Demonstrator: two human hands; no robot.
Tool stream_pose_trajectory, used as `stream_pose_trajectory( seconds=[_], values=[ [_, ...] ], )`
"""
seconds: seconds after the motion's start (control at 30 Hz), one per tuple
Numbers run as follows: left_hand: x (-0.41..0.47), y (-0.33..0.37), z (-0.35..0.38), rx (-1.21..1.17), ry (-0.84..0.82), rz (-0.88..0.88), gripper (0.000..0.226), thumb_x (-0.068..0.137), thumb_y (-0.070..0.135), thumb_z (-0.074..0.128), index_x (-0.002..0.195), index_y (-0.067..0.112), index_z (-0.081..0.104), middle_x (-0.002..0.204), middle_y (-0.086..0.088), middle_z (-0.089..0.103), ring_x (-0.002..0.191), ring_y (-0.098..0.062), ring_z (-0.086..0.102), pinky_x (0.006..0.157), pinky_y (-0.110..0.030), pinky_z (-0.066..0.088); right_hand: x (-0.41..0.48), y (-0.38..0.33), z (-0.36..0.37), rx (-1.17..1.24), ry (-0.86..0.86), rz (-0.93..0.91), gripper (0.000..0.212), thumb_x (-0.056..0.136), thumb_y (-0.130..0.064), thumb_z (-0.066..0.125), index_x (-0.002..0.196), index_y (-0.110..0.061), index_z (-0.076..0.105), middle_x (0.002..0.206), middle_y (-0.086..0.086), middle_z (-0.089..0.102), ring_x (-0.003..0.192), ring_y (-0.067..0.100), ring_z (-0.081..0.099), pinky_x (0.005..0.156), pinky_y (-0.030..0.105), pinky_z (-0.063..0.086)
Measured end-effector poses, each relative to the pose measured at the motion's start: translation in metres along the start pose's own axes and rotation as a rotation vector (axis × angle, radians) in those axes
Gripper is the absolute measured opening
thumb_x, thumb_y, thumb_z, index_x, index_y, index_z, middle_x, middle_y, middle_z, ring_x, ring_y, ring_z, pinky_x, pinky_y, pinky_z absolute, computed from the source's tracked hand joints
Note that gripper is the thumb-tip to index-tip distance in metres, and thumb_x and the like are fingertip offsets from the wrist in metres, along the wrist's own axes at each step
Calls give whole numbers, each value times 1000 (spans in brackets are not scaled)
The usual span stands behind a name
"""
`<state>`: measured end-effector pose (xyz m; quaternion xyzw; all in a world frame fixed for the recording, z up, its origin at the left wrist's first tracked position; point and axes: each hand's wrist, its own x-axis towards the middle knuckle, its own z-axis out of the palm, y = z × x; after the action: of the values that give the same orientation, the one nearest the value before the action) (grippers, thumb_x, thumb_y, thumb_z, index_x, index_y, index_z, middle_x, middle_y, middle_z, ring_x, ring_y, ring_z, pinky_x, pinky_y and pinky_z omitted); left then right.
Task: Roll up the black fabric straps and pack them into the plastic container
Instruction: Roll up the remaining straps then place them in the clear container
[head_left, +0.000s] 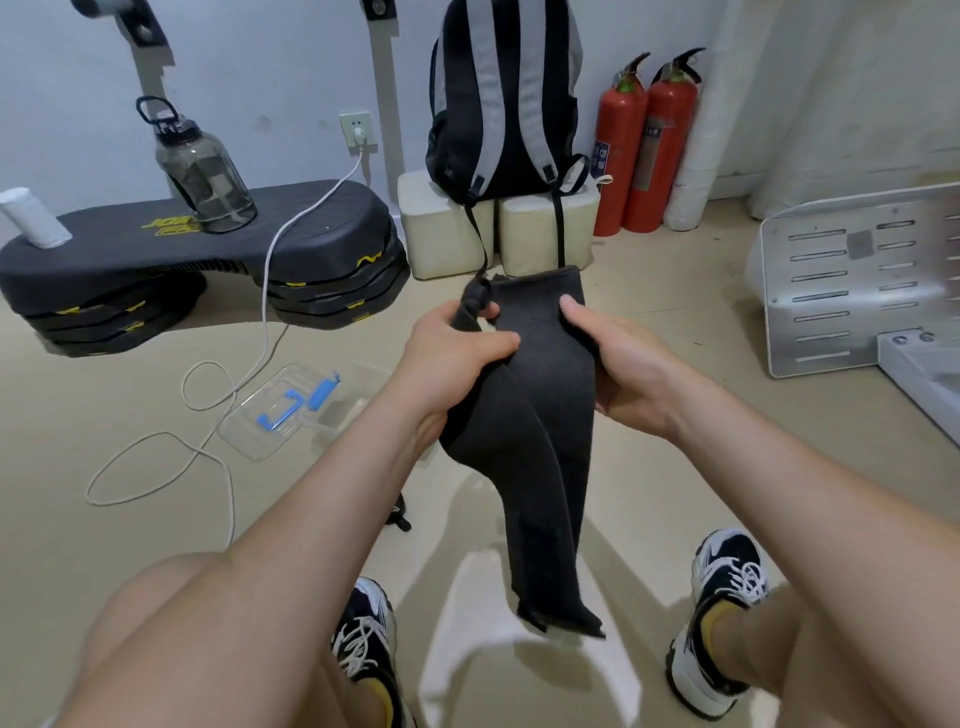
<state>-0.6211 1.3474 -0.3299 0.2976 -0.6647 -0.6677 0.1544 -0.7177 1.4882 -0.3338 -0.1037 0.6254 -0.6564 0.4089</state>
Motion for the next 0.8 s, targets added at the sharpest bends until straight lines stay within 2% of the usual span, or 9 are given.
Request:
stream_pose_trajectory(
  seconds=[0.07, 0.23, 0.33, 0.43, 0.5, 0.57, 0.67, 0.73, 0.8],
  values=[
    [1, 3, -2, -101, 60, 24, 26, 80, 1, 75, 99, 16, 68, 89, -10, 72, 74, -18, 71, 68, -31, 58, -3, 4, 0, -3, -155, 36, 38, 90, -44, 63, 115, -17, 68, 106, 1, 76, 102, 17, 70, 82, 31, 55],
    [6, 12, -12, -374, 225, -6, 15, 82, -1, 71, 92, 11, 72, 89, -11, 72, 80, -21, 70, 82, -37, 60, 0, 35, 0, -322, -397, 57, 39, 81, -23, 75, 118, -15, 67, 118, 1, 73, 114, 18, 66, 99, 32, 48],
    [11, 16, -16, -515, 274, -59, 14, 83, 3, 73, 96, 7, 72, 92, -13, 75, 87, -25, 73, 86, -46, 59, 6, 60, 8, -484, -261, 48, 25, 88, -18, 75, 112, -16, 70, 105, 1, 76, 99, 18, 72, 89, 32, 55],
    [19, 17, -22, -584, 207, -53, 51, 86, 24, 76, 131, 9, 57, 116, -9, 71, 102, -24, 71, 85, -47, 59, 9, 64, 16, -535, -102, -9, 15, 92, -26, 70, 103, -16, 70, 95, -1, 77, 90, 17, 73, 81, 31, 57],
    [23, 14, -28, -410, 189, -71, 84, 83, 43, 75, 150, 26, 27, 136, 0, 57, 117, -22, 61, 86, -52, 56, 11, 52, 17, -385, -44, -36, 19, 95, -25, 67, 107, -11, 69, 99, 3, 76, 92, 19, 72, 81, 30, 57],
    [19, 6, -26, -188, 198, -156, 90, 83, 57, 68, 152, 35, 16, 142, 0, 45, 121, -24, 52, 89, -53, 53, 15, 33, 14, -162, 26, -40, 24, 97, -21, 63, 114, -5, 67, 105, 7, 75, 91, 19, 73, 76, 27, 58],
    [0, -18, -8, 66, -133, -243, 54, 93, 63, 48, 131, 25, 53, 111, 2, 67, 90, -13, 67, 75, -34, 53, 22, 12, 4, 115, 185, 54, 24, 98, -20, 62, 113, -2, 66, 102, 11, 74, 83, 22, 72, 67, 31, 59],
    [-11, -36, 0, 117, -261, -211, 48, 94, 55, 53, 129, 23, 50, 92, 3, 72, 70, -6, 69, 61, -25, 51, 26, 6, -1, 214, 258, 130, 18, 100, -18, 58, 105, -2, 65, 97, 14, 71, 78, 23, 70, 58, 32, 59],
    [-14, -47, -4, 65, -245, -119, 40, 94, 43, 60, 126, 28, 41, 78, 6, 72, 61, -7, 65, 55, -24, 50, 30, 3, -6, 245, 318, 167, 14, 101, -17, 55, 98, -5, 62, 93, 13, 67, 75, 23, 65, 53, 33, 56]
  ],
)
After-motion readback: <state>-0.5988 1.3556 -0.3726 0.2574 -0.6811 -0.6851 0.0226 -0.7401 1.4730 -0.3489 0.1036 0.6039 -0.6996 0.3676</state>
